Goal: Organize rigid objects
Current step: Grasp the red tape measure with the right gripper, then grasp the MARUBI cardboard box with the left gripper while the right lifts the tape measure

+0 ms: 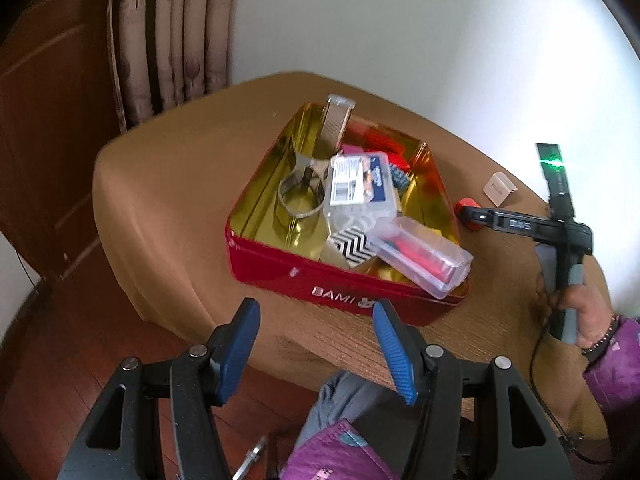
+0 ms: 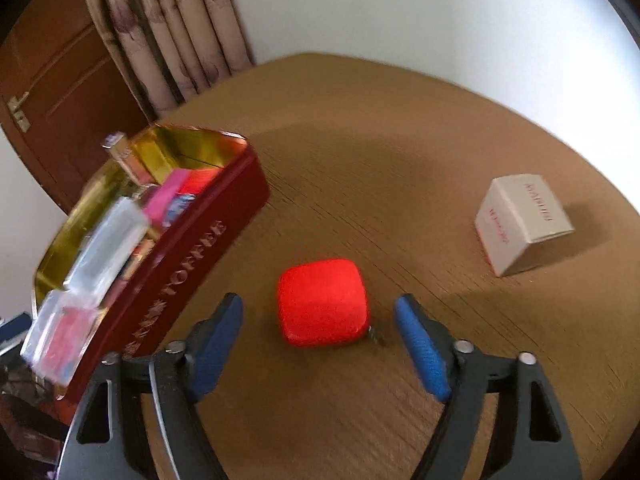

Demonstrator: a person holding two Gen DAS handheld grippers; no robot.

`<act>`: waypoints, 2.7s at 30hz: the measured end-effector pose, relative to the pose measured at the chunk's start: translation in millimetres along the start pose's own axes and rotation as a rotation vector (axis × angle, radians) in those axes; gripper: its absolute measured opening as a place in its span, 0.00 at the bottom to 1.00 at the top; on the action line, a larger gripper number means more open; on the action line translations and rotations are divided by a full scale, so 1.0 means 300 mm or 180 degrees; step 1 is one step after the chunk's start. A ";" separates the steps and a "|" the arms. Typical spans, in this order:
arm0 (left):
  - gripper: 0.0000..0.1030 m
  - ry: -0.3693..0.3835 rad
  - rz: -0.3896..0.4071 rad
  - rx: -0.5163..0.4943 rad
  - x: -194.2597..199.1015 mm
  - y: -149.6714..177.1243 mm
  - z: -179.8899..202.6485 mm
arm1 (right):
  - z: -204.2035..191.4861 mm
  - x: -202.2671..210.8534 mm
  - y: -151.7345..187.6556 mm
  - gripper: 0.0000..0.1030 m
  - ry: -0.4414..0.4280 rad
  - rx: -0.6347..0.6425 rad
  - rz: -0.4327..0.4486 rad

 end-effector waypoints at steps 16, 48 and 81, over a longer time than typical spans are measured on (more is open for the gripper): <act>0.59 -0.0067 0.0109 -0.0411 0.052 -0.014 0.104 | 0.129 0.150 0.226 0.42 0.0337 -0.0329 0.0095; 0.59 0.0355 -0.0587 -0.2948 -0.479 -0.514 1.176 | 0.541 0.417 0.576 0.43 0.0317 -0.1331 0.0622; 0.45 0.0392 -0.0725 -0.2498 -0.634 -0.467 1.172 | 0.547 0.421 0.573 0.44 0.0159 -0.1403 0.0545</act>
Point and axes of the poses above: each gripper's, at about its wrist camera, not at the fingertips, and x roughly against the way its jaws point, z to its right, y to its underside, the point moved 6 cm from there along -x, roughly the way its jaws point, and after that the axes turned 7 degrees about -z, right-handed, at the moved point
